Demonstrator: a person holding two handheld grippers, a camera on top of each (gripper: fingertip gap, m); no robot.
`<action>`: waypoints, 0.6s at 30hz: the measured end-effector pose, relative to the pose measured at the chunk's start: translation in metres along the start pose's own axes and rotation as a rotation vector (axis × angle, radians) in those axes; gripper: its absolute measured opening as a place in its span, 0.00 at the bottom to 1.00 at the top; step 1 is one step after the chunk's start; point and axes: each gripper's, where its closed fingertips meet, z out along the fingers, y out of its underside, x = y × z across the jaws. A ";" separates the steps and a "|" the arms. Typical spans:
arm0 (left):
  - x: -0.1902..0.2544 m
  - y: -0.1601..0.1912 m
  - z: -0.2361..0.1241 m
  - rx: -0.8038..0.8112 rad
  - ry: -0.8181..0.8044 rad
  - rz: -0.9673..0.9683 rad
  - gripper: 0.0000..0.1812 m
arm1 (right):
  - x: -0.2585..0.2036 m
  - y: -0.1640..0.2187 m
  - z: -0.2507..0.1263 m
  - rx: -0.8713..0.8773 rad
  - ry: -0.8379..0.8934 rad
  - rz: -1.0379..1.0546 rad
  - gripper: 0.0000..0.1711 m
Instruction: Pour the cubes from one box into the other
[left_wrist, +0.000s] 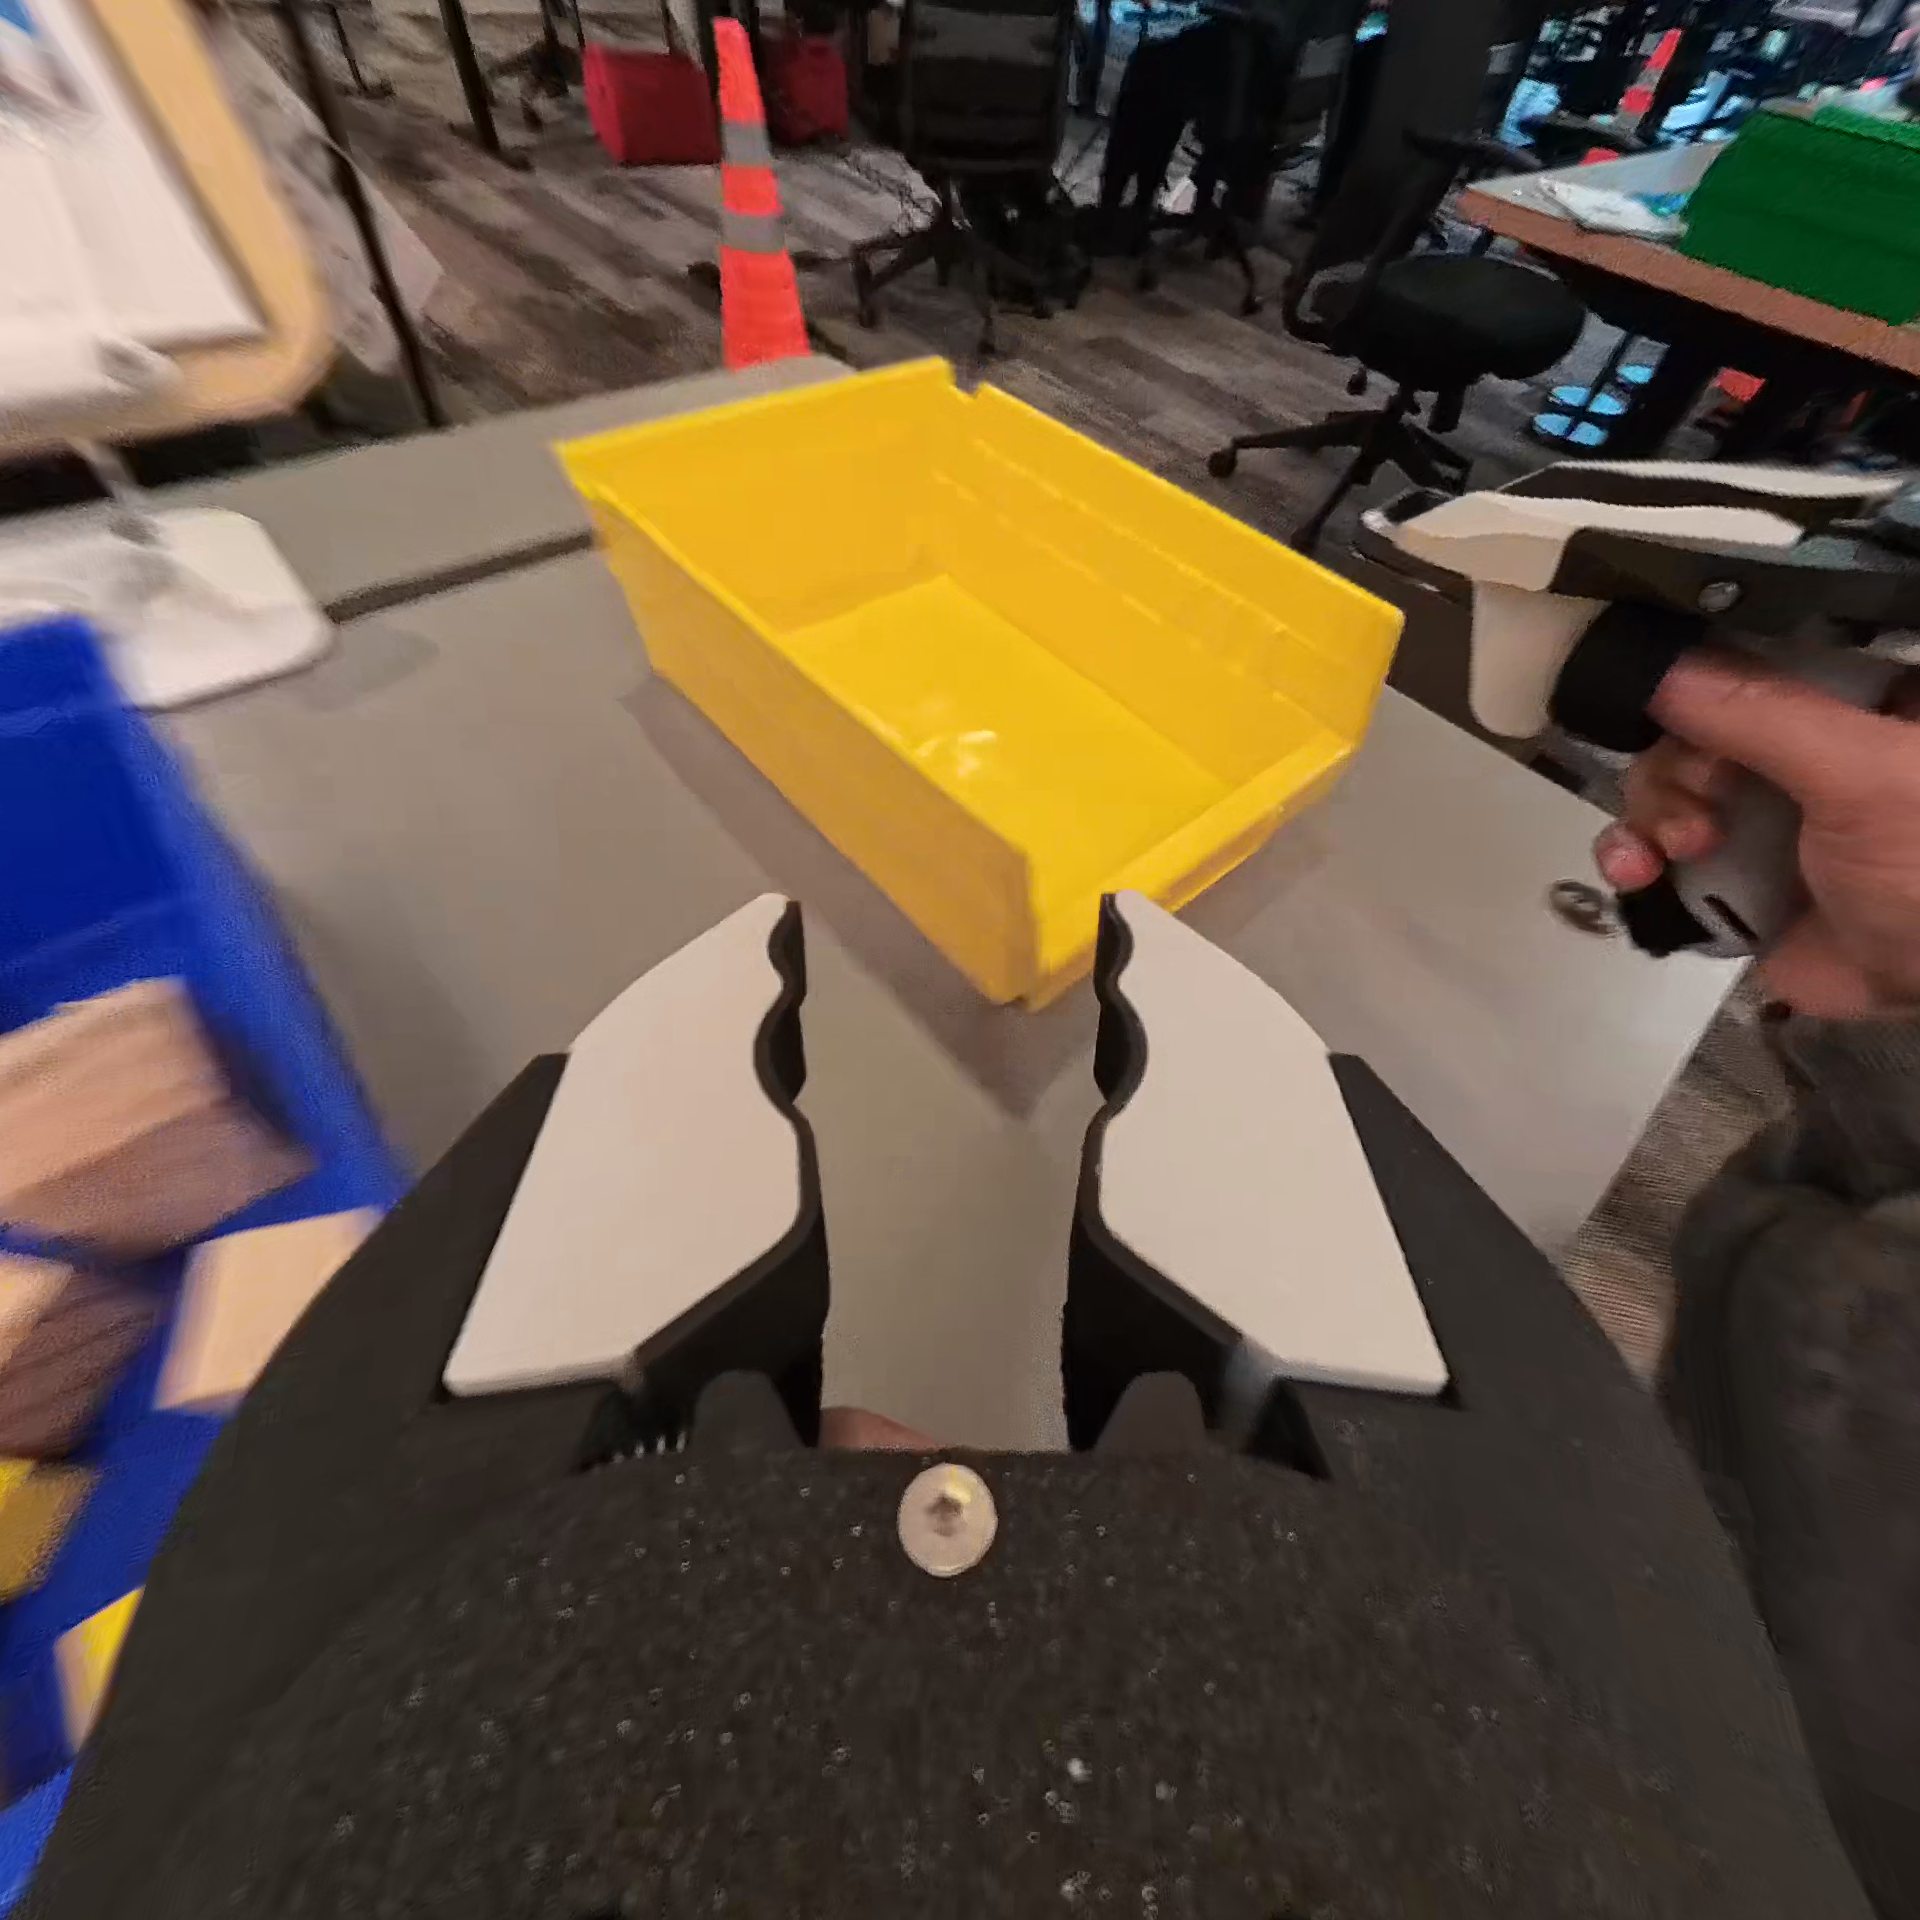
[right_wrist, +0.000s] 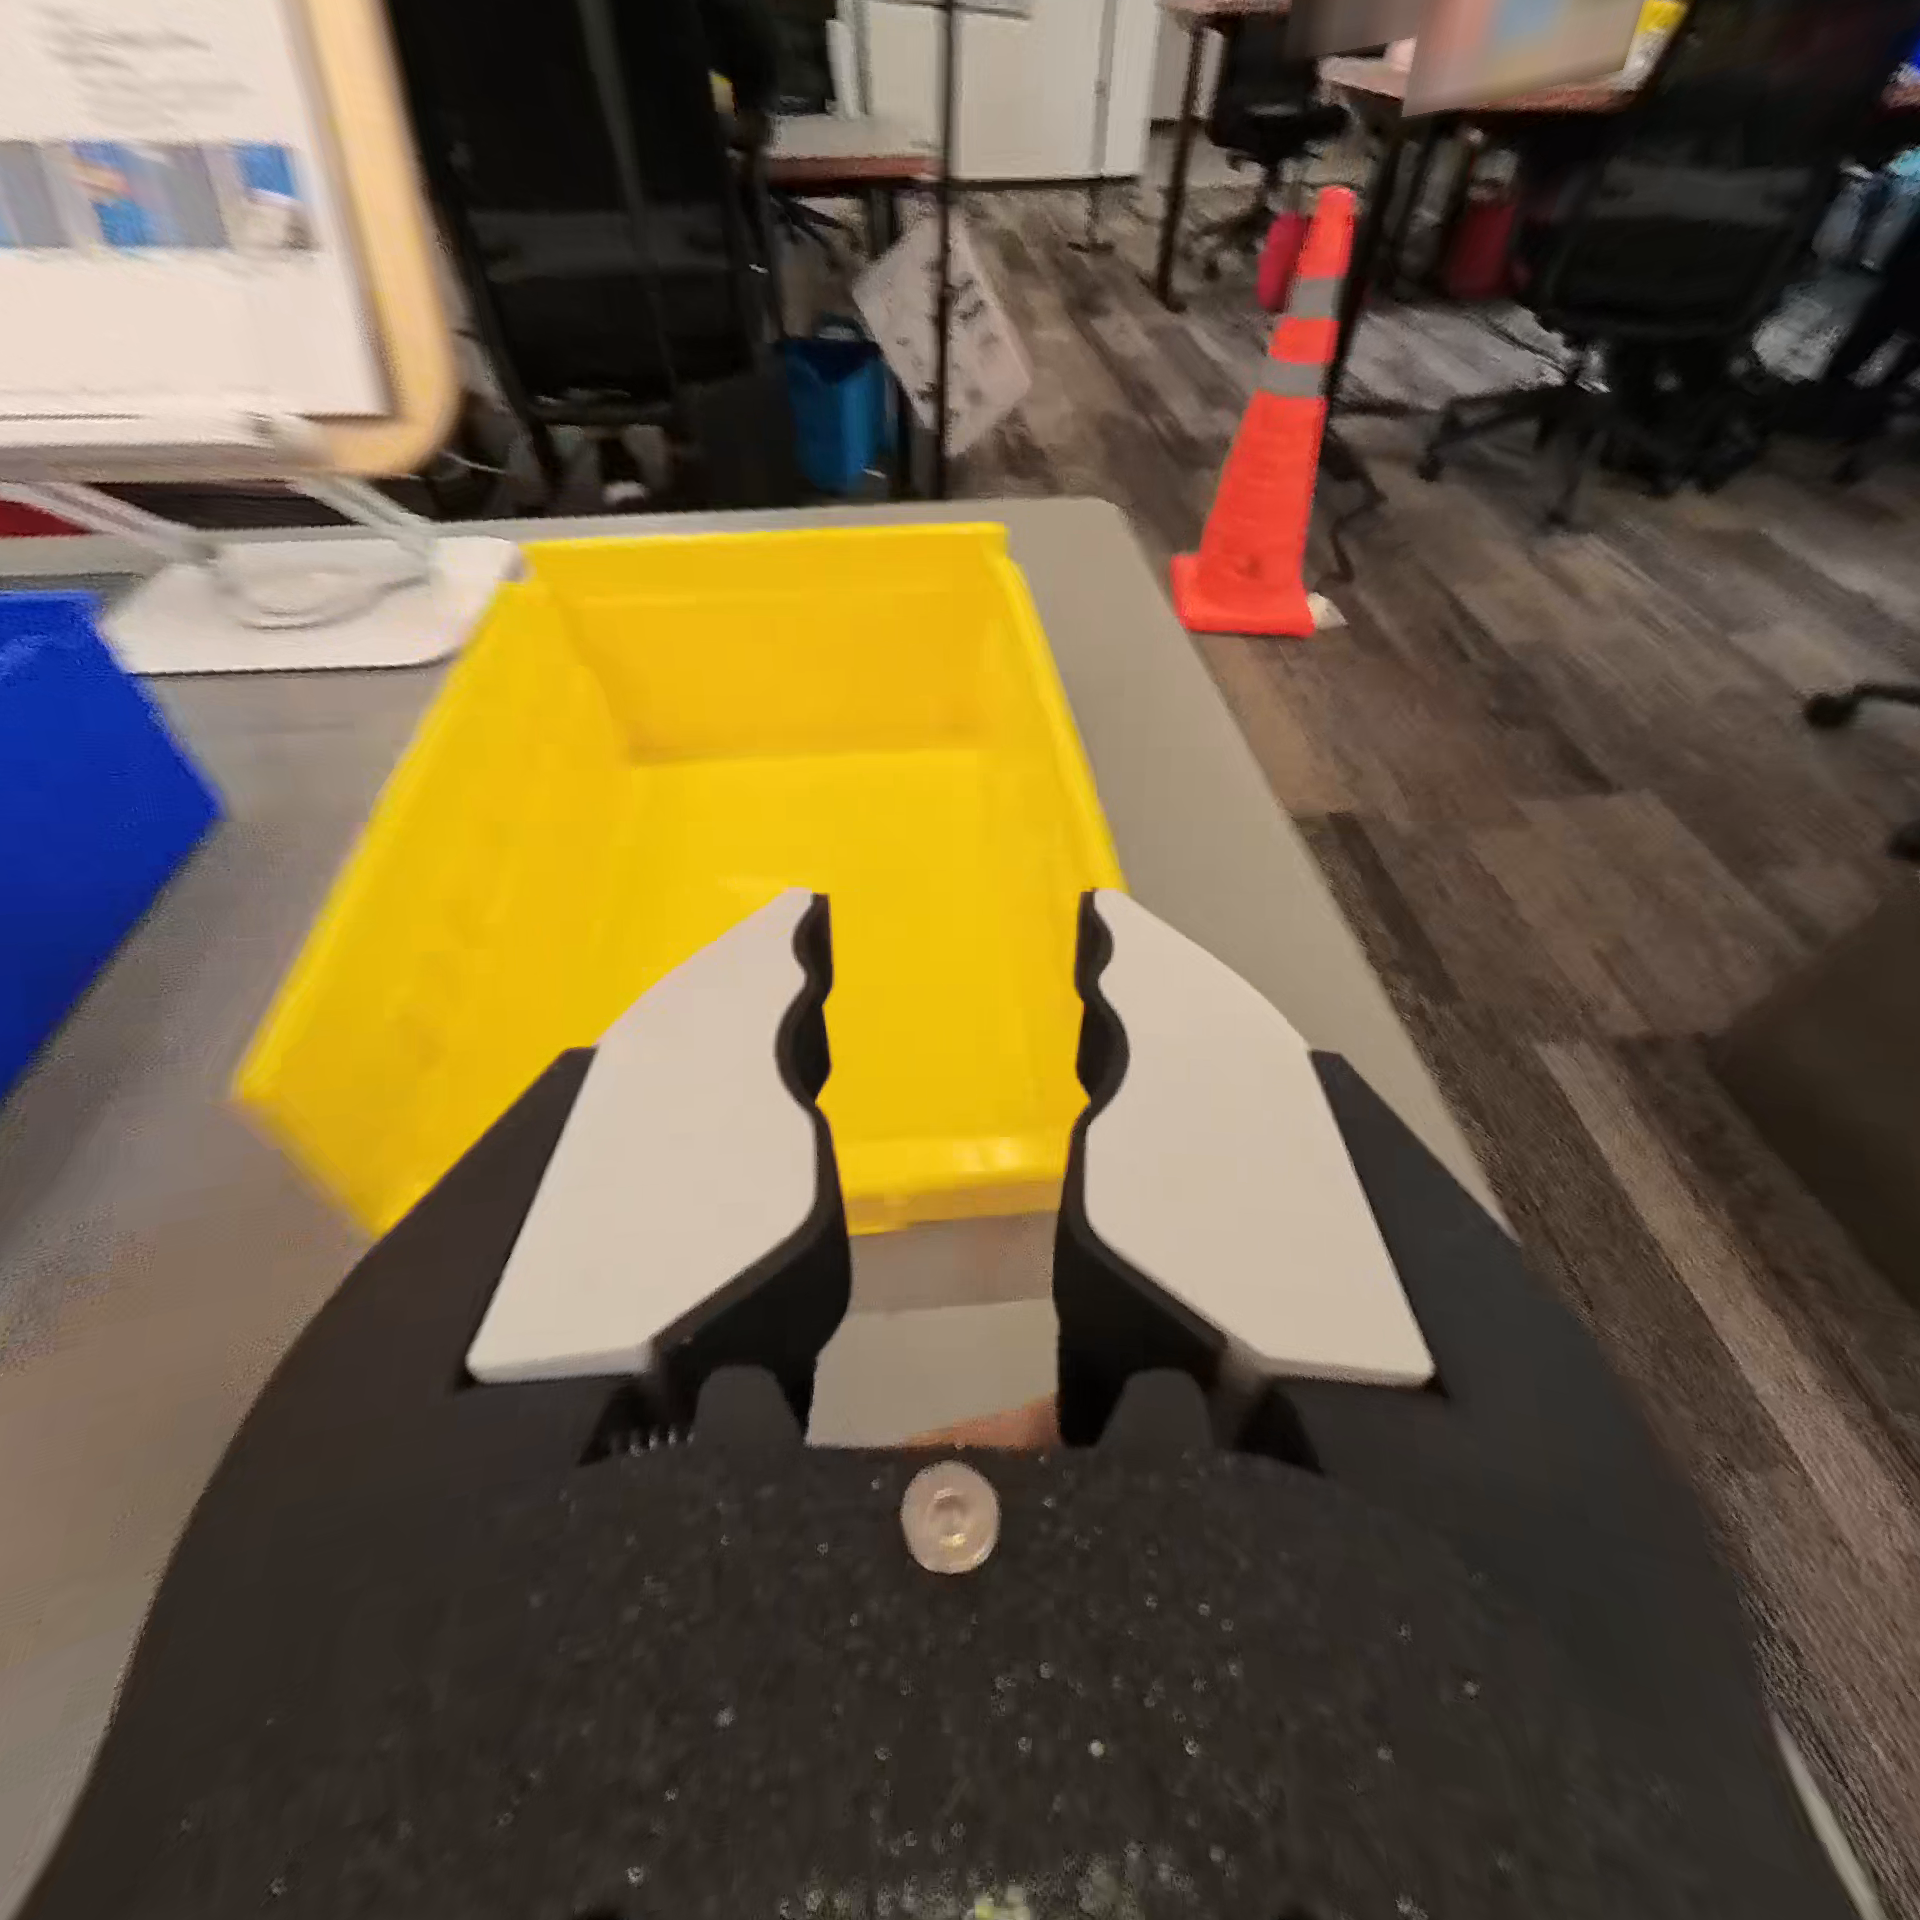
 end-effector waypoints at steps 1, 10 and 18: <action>-0.019 -0.002 -0.019 0.020 -0.041 0.025 0.30 | -0.023 -0.006 -0.004 0.011 -0.044 -0.011 0.27; -0.220 0.048 -0.159 0.137 -0.529 -0.033 0.30 | -0.264 0.043 -0.020 -0.067 -0.499 0.075 0.37; -0.257 0.111 -0.131 -0.007 -0.494 -0.105 0.30 | -0.335 0.091 -0.007 -0.152 -0.311 -0.045 0.33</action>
